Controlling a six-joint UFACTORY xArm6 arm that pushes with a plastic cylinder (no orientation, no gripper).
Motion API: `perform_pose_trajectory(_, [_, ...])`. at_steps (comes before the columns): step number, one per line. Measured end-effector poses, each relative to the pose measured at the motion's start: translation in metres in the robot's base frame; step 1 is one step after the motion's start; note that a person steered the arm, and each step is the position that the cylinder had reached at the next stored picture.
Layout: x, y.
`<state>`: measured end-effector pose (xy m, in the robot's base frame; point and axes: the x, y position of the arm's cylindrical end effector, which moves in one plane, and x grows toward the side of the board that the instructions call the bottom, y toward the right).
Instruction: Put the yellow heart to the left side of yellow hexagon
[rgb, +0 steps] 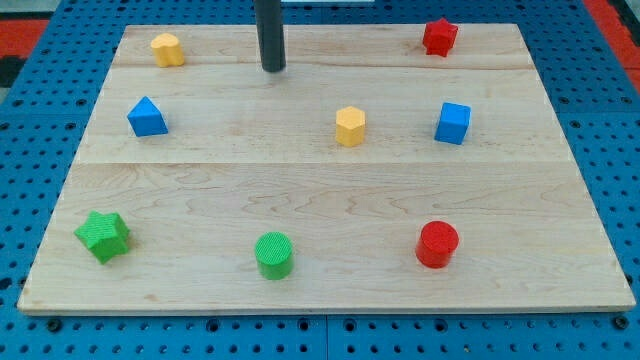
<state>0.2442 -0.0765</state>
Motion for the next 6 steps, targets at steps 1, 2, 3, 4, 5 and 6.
perform_pose_trajectory(1, [-0.033, -0.106])
perform_pose_trajectory(2, [-0.039, -0.202])
perform_pose_trajectory(3, [-0.004, -0.215])
perform_pose_trajectory(4, [0.019, -0.163])
perform_pose_trajectory(5, [-0.003, -0.185])
perform_pose_trajectory(6, [-0.009, -0.187])
